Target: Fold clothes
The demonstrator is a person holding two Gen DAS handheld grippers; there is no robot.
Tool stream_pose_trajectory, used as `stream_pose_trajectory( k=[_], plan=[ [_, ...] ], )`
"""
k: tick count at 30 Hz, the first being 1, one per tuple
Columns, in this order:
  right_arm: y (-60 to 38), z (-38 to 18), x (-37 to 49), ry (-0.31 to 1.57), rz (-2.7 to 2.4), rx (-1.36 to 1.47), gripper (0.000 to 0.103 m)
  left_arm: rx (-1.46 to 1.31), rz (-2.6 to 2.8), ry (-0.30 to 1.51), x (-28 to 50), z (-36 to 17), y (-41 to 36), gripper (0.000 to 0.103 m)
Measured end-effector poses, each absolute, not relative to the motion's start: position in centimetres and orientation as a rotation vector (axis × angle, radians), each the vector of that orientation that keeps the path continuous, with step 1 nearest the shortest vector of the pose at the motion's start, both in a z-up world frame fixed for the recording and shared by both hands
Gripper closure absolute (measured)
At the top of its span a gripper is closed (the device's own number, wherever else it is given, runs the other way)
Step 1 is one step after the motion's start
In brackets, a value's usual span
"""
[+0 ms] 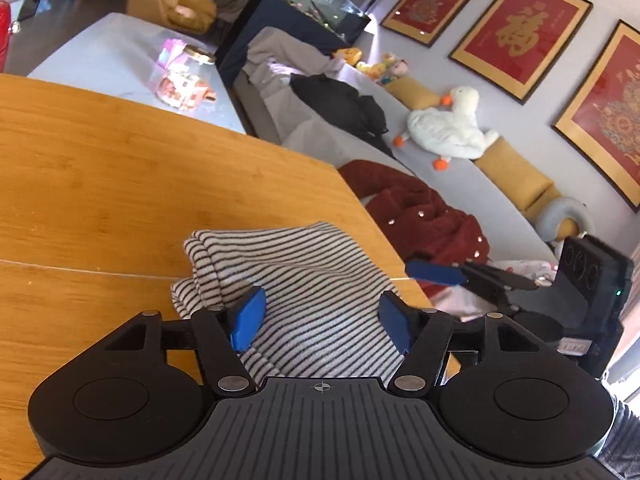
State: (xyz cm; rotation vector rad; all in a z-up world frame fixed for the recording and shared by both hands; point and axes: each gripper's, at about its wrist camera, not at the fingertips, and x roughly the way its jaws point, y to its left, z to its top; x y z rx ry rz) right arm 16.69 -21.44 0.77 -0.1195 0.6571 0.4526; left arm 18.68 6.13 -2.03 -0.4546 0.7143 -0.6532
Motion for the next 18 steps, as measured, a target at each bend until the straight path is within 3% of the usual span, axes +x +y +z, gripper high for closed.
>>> stream_pose_trajectory(
  k=[5, 13, 18],
  plan=[
    [-21.3, -0.3, 16.9, 0.661, 0.421, -0.075, 0.004, -0.383, -0.63, 0.694, 18.3, -2.1, 5.4, 0.034],
    [-22.0, 1.6, 13.4, 0.667, 0.573, -0.007, 0.007, -0.398, -0.62, 0.687, 17.8, -2.1, 5.4, 0.034],
    [-21.4, -1.1, 11.6, 0.732, 0.517, -0.041, 0.006, -0.42, -0.617, 0.682, 17.7, -2.1, 5.5, 0.034]
  ],
)
